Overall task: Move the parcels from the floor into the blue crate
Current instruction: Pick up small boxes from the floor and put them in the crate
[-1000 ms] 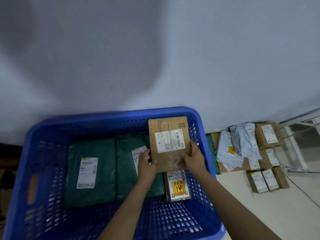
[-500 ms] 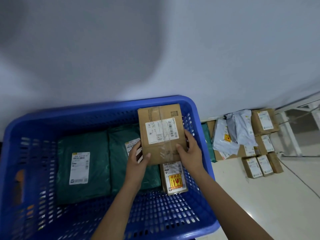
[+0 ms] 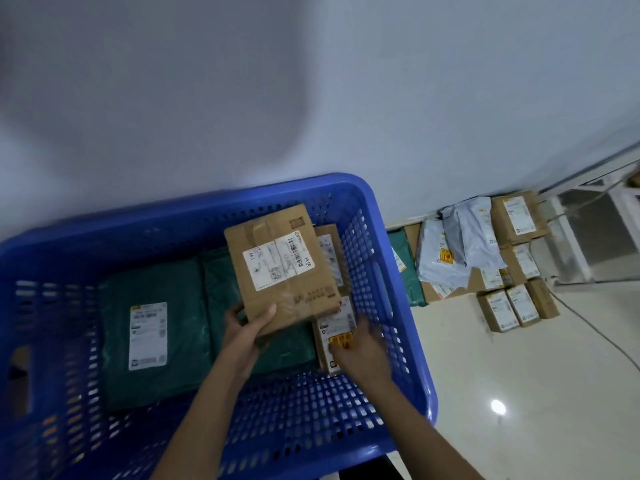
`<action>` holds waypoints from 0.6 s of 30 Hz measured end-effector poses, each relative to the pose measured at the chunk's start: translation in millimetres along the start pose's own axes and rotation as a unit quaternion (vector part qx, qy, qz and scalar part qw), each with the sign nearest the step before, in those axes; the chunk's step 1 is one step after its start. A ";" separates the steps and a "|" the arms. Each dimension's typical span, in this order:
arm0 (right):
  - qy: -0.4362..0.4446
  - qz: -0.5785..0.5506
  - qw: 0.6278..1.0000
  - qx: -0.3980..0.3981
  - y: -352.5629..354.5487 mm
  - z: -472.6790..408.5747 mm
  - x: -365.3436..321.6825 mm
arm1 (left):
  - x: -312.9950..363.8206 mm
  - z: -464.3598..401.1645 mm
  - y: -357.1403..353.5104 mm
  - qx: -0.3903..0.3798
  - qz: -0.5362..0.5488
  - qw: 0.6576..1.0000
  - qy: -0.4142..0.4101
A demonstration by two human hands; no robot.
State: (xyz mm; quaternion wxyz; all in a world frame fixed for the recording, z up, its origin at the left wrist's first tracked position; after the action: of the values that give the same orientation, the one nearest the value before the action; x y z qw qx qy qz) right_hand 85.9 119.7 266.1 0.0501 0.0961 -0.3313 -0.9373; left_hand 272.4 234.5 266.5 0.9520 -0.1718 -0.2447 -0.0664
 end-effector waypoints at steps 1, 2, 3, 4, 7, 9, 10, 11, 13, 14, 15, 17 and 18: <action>0.012 0.076 0.997 -0.003 -10.2 1.1 -1.1 | -2.7 0.1 -0.4 0.000 -0.006 1.000 -0.001; 0.016 0.126 0.992 0.000 -17.7 0.2 -2.5 | -4.7 0.1 -1.6 -0.005 -0.014 1.000 -0.001; 0.013 0.157 0.987 0.007 -21.6 -0.3 -4.3 | -5.8 -0.3 -2.3 -0.007 -0.020 1.000 -0.003; 0.008 0.176 0.984 0.017 -24.7 -1.9 -4.8 | -5.8 -1.4 -2.9 -0.007 -0.025 1.000 -0.006; -0.026 0.208 0.978 0.017 -27.9 -6.5 -1.1 | -4.4 -4.0 -5.2 -0.008 -0.043 0.999 -0.010; -0.047 0.227 0.973 -0.020 -32.5 -4.2 6.2 | -4.2 -5.2 -7.7 -0.015 -0.060 0.998 -0.011; -0.054 0.232 0.971 -0.032 -34.6 -2.1 10.6 | -4.3 -5.7 -9.2 -0.018 -0.077 0.997 -0.013; -0.057 0.232 0.970 -0.038 -35.7 1.0 14.0 | -4.8 -6.1 -10.8 -0.019 -0.097 0.995 -0.015; -0.049 0.231 0.971 -0.040 -36.8 6.2 16.5 | -7.7 -7.4 -15.4 -0.019 -0.138 0.990 -0.020; -0.042 0.237 0.970 -0.043 -37.6 8.0 15.8 | -10.6 -8.6 -18.7 -0.020 -0.160 0.987 -0.025; -0.038 0.241 0.969 -0.049 -38.3 9.1 14.7 | -13.9 -10.5 -22.5 -0.023 -0.182 0.982 -0.031; -0.034 0.247 0.966 -0.061 -40.9 10.1 13.2 | -20.7 -16.2 -32.8 -0.037 -0.212 0.976 -0.043; -0.032 0.250 0.966 -0.064 -41.9 10.3 12.7 | -23.6 -19.7 -39.3 -0.045 -0.215 0.975 -0.044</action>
State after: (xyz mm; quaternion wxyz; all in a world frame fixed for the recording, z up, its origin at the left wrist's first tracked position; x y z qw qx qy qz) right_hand 70.0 156.5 245.6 0.2778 -0.0233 -0.2858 -0.9168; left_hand 252.3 191.7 250.4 0.8949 -0.1603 -0.3145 -0.2730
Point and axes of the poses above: each hand's wrist, its own z-axis away from the middle knuckle, its own y-axis out of the back of the hand, x = y × z, the point moved 5 cm from there along -z, towards the middle knuckle, and after that the axes turned 14 degrees about z, right-handed, at the moved point
